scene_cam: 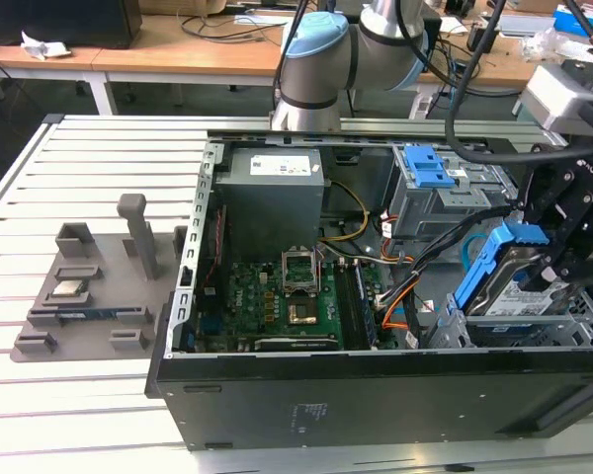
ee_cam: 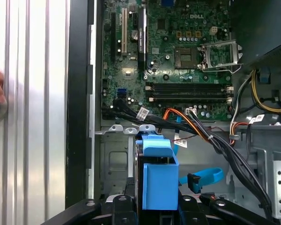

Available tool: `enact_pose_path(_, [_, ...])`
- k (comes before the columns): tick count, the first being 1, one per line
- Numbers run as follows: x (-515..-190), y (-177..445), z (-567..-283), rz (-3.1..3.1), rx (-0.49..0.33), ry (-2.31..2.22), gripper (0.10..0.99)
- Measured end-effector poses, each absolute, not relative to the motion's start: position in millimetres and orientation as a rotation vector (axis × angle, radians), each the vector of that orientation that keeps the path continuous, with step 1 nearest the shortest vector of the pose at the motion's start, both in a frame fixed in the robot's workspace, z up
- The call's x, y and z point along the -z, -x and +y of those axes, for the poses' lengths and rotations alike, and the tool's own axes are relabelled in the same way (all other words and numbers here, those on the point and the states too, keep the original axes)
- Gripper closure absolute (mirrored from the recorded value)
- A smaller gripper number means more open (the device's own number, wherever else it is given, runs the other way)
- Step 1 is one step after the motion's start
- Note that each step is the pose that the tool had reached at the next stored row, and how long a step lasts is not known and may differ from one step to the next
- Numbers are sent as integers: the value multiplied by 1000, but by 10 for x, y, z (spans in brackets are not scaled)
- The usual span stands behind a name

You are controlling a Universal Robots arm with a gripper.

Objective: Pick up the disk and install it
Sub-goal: 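Insert the disk into the insertion slot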

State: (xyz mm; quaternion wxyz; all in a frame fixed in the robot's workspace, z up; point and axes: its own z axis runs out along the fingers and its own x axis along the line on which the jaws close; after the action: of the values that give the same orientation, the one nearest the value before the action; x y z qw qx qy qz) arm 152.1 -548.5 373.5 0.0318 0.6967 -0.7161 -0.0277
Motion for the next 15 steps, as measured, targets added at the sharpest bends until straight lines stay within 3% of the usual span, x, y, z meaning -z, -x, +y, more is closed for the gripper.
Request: enact_pose_path(15, [-3522,-1521,-5485,-2205,86,-2146,714])
